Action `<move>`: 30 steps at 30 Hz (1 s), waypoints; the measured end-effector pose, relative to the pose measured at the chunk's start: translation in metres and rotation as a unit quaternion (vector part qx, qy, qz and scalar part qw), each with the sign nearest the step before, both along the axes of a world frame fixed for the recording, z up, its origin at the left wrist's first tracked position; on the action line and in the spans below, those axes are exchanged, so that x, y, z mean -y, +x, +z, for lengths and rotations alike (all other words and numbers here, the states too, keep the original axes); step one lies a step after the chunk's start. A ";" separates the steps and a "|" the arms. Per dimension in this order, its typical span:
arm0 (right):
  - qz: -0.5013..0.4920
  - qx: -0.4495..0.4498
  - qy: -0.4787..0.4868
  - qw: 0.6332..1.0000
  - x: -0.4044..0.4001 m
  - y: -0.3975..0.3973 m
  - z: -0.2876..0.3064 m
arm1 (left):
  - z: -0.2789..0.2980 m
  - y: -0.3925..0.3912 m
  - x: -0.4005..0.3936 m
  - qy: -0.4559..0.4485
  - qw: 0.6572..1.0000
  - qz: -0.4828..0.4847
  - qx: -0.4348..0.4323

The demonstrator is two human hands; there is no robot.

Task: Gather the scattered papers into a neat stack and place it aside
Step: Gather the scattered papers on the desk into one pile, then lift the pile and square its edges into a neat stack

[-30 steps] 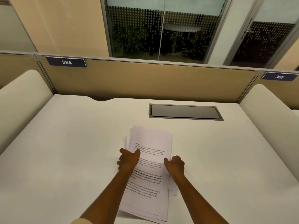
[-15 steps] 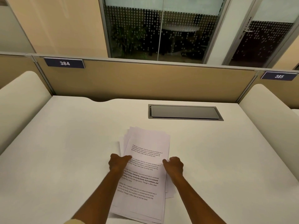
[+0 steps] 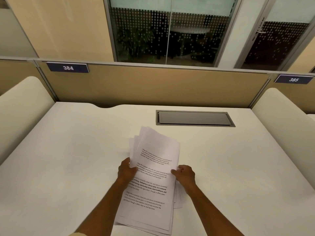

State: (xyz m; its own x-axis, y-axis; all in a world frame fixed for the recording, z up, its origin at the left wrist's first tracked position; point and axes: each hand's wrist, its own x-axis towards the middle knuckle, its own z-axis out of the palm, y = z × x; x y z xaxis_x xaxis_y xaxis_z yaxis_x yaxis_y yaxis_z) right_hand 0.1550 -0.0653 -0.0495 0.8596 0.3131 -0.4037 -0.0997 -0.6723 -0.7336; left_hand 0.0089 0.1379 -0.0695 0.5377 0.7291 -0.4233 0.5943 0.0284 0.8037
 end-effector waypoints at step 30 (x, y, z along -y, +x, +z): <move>-0.050 0.046 0.256 0.964 0.002 0.058 0.095 | 0.118 0.067 0.038 0.047 0.967 -0.035 0.249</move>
State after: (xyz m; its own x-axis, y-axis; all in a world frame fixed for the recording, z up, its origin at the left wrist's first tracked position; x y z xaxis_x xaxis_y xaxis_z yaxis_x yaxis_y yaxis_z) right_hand 0.2128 -0.0669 0.0459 0.9207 0.3649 -0.1384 -0.0633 -0.2101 -0.9756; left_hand 0.0755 0.1001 0.0489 0.7065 0.7069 -0.0324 0.1309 -0.0855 0.9877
